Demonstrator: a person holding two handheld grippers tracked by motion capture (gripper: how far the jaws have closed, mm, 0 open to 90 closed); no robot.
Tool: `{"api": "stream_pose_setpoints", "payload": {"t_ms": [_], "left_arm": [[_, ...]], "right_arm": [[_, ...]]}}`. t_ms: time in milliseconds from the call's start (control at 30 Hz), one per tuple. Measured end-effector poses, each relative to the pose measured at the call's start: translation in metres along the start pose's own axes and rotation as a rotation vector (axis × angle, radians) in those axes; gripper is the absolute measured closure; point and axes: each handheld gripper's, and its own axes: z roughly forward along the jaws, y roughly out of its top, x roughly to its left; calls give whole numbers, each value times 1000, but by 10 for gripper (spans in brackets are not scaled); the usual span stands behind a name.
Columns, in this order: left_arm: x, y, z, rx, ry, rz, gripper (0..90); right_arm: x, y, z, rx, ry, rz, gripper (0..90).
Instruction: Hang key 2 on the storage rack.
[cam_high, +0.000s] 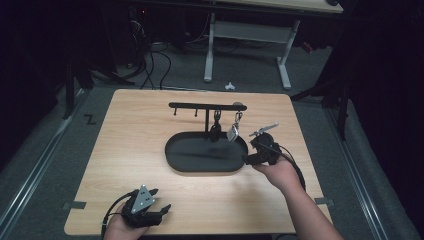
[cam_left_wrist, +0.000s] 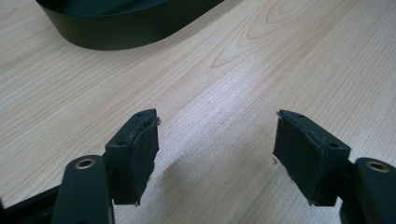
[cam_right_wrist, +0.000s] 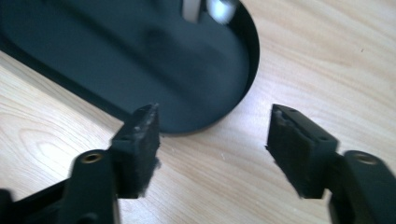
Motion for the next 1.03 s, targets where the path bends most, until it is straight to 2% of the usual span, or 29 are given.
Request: {"api": "stream_pose_setpoints", "payload": {"t_ms": [100, 300, 400, 500, 600, 667, 700, 733, 767, 800, 933, 1033], "left_arm": [[0, 0, 0, 1, 4, 1, 309], [0, 0, 2, 4, 18, 10, 305], [2, 1, 2, -8, 35, 7, 298], [3, 1, 1, -9, 44, 5, 292], [4, 0, 1, -6, 60, -12, 289], [6, -1, -1, -17, 74, -39, 290], [7, -1, -2, -26, 79, -48, 290], [8, -1, -4, -34, 90, -54, 290], [8, -1, -4, -36, 93, -57, 290], [9, -2, -4, -40, 94, -65, 290], [8, -2, -2, -29, 105, -67, 290], [6, -2, -4, -27, 105, -56, 290]], "right_arm": [[1, -14, 6, -28, -9, -12, 264], [5, -51, 16, -123, -33, -18, 232], [10, -78, 21, -200, -53, 0, 222], [17, -105, 27, -273, -41, 21, 207], [24, -133, 32, -337, -48, 12, 202], [24, -137, 31, -301, -40, -31, 188], [22, -137, 28, -311, -54, -58, 187], [20, -137, 26, -326, -78, -59, 189], [15, -139, 25, -352, -90, -37, 191], [13, -140, 26, -354, -88, -24, 191], [9, -142, 33, -310, -31, -13, 189], [11, -142, 33, -321, -20, -12, 189]]}}
